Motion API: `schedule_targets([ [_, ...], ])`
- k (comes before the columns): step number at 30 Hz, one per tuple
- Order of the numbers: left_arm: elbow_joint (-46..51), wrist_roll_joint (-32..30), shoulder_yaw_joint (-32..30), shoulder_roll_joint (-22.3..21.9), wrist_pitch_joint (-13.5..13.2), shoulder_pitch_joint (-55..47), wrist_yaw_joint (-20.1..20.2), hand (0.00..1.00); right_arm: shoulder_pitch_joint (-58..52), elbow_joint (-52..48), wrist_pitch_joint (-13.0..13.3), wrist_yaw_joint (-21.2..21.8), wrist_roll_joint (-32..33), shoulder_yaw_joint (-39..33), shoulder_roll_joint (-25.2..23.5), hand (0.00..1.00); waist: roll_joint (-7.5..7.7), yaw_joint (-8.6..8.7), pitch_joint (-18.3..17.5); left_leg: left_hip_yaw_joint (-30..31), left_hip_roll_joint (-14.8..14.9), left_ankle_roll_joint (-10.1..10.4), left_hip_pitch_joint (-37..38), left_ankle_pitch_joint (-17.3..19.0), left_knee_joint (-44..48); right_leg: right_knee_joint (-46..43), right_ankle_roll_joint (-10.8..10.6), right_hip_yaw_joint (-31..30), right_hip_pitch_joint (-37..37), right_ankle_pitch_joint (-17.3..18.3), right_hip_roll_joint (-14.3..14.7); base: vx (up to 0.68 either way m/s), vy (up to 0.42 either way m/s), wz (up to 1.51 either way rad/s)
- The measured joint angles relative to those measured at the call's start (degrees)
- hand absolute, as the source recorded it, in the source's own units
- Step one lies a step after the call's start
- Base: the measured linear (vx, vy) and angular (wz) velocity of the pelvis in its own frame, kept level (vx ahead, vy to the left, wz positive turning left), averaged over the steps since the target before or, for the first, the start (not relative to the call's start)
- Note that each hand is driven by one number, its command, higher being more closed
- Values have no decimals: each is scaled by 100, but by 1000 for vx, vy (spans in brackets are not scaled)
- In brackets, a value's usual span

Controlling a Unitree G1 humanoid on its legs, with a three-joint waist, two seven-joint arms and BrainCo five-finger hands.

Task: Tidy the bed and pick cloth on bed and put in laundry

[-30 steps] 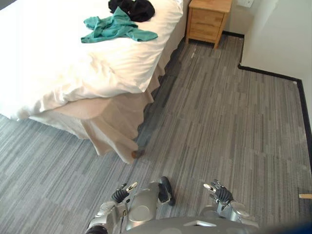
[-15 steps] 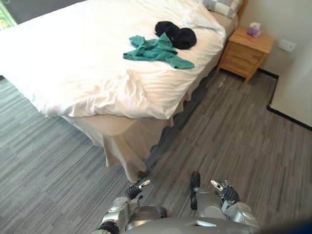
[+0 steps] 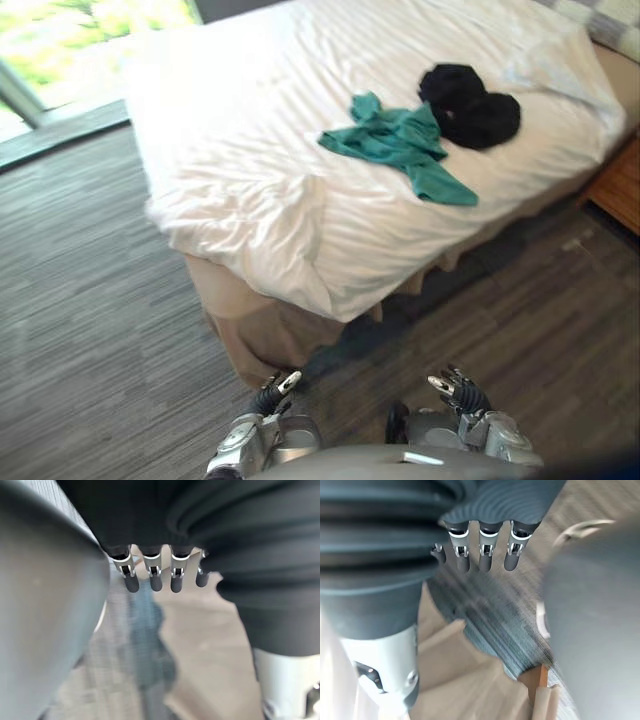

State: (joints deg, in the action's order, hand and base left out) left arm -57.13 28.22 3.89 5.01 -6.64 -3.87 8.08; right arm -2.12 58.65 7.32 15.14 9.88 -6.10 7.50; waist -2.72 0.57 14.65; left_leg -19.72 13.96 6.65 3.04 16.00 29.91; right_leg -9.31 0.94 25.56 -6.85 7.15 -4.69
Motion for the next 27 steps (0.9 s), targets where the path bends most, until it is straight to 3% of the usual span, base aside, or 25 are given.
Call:
schedule_targets([
  [3,20,-7,9,-7,52,27,33,0,-9,-24,0,-3,12,97,-45,0,-21,12,-13,-637,-119,-269,7,-378,-1052,123,-103,439,-61,63,-31,49,13,71],
  [5,15,-8,25,-16,130,55,28,0,-12,-39,26,-28,4,95,-45,0,-46,68,-30,-637,-246,-248,66,-690,-1642,65,-159,668,-78,68,-63,95,130,87],
  [7,50,-8,52,95,154,118,24,0,-5,-37,28,-75,6,94,-164,0,123,17,-64,-465,-590,-314,170,-990,-2261,23,-257,961,-88,11,-271,96,177,89],
  [10,135,-23,88,226,251,91,22,0,1,-37,41,-110,57,143,-343,0,356,-11,-170,-294,-821,-374,225,-1097,-2399,-112,-325,1209,-206,-2,-508,76,137,58],
  [14,135,-220,325,309,272,92,20,0,19,-92,52,-186,64,233,-426,0,422,15,-210,-93,-1079,-526,395,-1213,-2654,-755,-447,1295,-194,80,-895,7,129,42],
  [16,139,-293,409,327,275,95,22,0,15,-99,56,-196,66,234,-427,0,434,38,-204,91,-1171,-558,455,-1328,-2850,-1101,-445,1227,-130,83,-993,-36,60,55],
  [19,145,-323,524,417,276,96,26,0,-37,-91,58,-264,134,232,-485,0,540,43,-217,562,-1273,-590,509,-1495,-3157,-1521,-438,425,-1,83,-985,-16,3,84],
  [21,141,-368,579,480,287,100,19,0,-30,-81,69,-312,308,247,-534,0,622,31,-265,802,-1331,-557,518,-1815,-3553,-1378,-440,128,20,84,-919,-16,-38,66],
  [23,129,-485,571,490,294,127,-17,0,21,-82,68,-333,344,320,-538,0,624,-34,-218,798,-1341,-541,488,-1853,-3556,-1159,-446,15,-49,87,-851,-71,-18,8],
  [27,17,-587,562,506,349,86,-218,0,22,-53,63,-407,458,442,-524,0,624,-9,-225,599,-1441,-581,538,-1888,-3590,-426,-620,-288,-336,198,-760,-95,-11,-28],
])
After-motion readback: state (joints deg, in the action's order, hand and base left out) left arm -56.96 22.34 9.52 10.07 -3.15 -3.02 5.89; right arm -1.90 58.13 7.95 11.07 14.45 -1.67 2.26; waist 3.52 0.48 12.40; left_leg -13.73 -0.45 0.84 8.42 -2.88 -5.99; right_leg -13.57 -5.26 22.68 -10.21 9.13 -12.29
